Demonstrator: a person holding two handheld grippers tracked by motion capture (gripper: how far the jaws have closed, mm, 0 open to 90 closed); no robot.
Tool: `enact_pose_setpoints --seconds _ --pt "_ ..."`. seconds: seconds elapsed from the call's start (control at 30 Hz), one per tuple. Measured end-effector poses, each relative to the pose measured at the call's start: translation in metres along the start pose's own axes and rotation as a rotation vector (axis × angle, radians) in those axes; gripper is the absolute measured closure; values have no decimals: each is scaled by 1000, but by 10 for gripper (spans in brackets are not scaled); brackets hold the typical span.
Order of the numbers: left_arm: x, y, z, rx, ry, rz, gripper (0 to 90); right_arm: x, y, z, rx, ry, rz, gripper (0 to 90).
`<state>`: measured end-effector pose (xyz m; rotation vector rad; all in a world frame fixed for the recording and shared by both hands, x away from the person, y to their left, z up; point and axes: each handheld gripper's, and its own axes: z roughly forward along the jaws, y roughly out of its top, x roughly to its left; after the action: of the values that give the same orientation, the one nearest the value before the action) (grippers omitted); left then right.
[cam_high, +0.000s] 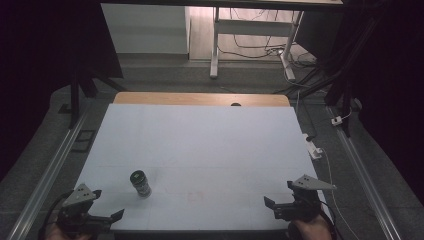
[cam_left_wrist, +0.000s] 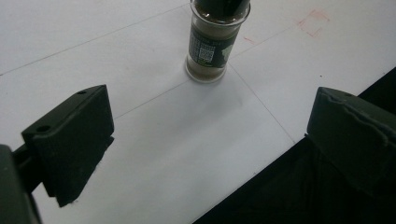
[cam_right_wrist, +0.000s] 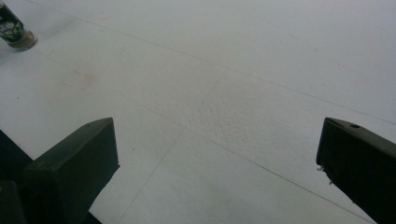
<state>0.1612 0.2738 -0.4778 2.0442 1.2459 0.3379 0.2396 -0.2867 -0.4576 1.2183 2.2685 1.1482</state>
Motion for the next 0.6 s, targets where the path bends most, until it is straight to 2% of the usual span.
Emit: enact_pose_setpoints --seconds 0.13,0.6 --pt "2 -1 -1 -8 -8 -15 18 -1 1 1 10 10 3 0" --pt "1 0 0 4 2 -10 0 0 1 3 27 27 -7 0"
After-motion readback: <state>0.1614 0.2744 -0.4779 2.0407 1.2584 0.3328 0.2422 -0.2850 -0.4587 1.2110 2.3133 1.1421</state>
